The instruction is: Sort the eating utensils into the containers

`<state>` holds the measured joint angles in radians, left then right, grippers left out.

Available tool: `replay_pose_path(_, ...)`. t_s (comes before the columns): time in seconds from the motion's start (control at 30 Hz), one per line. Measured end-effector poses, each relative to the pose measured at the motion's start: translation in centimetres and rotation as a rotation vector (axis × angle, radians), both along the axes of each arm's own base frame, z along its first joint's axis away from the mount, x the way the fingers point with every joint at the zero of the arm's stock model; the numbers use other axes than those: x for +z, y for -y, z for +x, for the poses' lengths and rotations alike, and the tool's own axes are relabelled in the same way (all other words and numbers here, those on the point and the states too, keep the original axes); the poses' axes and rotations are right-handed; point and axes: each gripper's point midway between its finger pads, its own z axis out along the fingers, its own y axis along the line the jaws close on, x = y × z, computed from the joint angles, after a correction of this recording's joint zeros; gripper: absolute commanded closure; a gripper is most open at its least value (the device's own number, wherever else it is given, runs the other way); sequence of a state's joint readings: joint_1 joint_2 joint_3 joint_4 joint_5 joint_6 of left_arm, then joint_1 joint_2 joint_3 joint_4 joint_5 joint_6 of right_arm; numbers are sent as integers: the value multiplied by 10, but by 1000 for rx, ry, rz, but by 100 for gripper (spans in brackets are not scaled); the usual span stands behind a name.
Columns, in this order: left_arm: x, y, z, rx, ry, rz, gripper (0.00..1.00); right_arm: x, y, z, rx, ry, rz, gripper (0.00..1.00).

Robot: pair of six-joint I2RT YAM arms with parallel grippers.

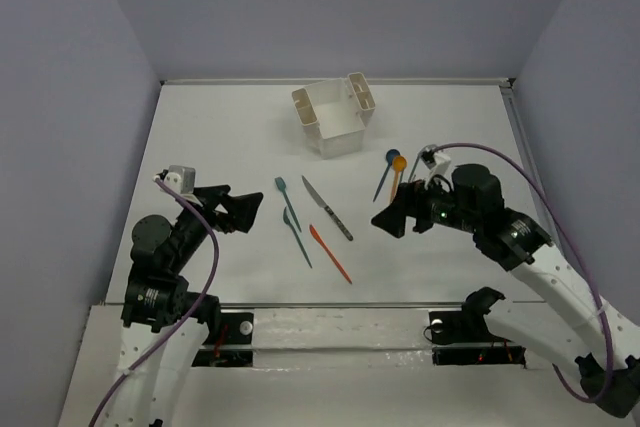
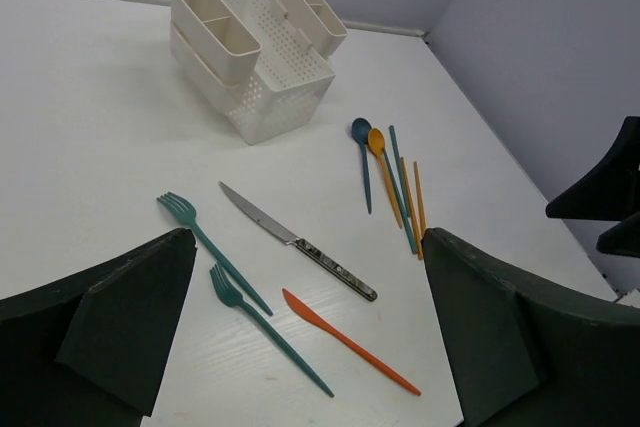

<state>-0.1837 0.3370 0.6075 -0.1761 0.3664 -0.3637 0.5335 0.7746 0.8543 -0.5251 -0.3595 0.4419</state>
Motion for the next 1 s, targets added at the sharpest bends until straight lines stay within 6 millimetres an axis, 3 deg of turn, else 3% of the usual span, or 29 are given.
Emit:
replay_pose_path(0.27,-1,-3,2,14,6,14,1,-50,-74,-13,143,-43,-206,2)
replay_pose_path(0.37,0,-5,3,31,13,19,1,-66,-104,-14,172,-27,-287,21)
replay_pose_path(0.5,5,-10,4,61,36,15,1,-74,-142,-12,199,6,-349,58)
replay_pose_path(0.67,11,-19,5,114,62,9,1,-89,-172,6,179,19,-399,57)
replay_pose_path(1.0,12,-34,10,196,64,7,1,-149,-213,26,182,7,-551,53)
